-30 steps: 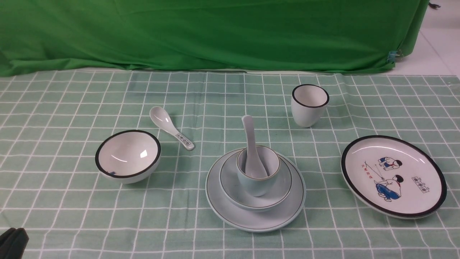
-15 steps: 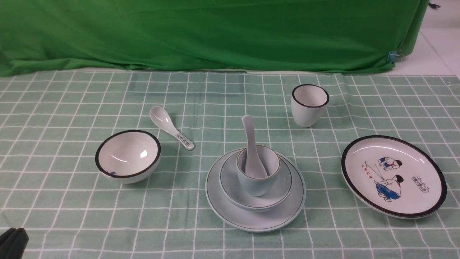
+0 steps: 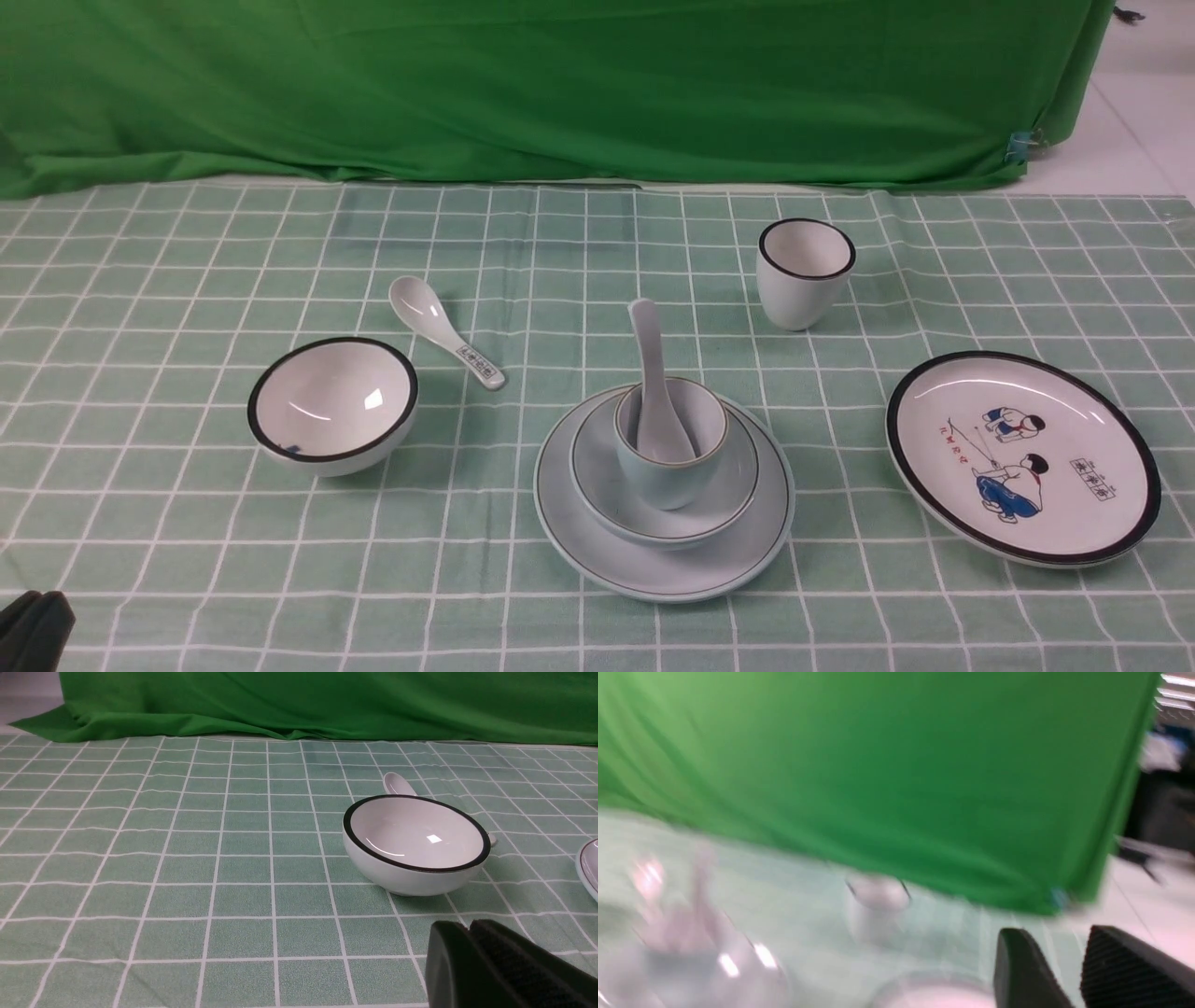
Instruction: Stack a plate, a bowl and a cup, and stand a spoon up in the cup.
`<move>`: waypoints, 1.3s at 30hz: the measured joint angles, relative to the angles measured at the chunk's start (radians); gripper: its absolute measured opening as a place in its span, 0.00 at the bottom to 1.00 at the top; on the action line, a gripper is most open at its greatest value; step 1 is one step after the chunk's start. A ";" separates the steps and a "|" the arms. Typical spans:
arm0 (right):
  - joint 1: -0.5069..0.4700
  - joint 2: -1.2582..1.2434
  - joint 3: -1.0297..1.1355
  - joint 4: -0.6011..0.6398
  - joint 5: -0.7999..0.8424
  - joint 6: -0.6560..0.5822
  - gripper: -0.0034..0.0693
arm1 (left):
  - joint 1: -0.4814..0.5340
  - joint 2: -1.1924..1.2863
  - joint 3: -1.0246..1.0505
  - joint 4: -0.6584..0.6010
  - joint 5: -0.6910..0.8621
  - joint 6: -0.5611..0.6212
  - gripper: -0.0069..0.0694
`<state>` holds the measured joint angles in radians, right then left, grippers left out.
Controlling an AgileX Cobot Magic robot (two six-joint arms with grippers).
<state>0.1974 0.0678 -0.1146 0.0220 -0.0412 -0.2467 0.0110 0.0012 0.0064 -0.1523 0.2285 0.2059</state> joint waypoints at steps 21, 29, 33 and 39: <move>-0.174 -0.066 0.122 -0.006 0.302 -0.014 0.38 | 0.000 0.000 0.000 0.001 -0.002 -0.001 0.11; -0.174 -0.066 0.122 -0.006 0.303 -0.013 0.38 | 0.000 0.000 0.000 0.001 -0.002 -0.001 0.11; -0.174 -0.066 0.122 -0.006 0.303 -0.013 0.38 | 0.000 0.000 0.000 0.001 -0.002 -0.001 0.11; -0.198 -0.066 0.122 -0.006 0.303 -0.010 0.38 | 0.000 0.000 0.000 0.001 -0.002 -0.001 0.11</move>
<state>-0.0008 0.0017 0.0075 0.0156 0.2615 -0.2567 0.0110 0.0012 0.0064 -0.1514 0.2262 0.2050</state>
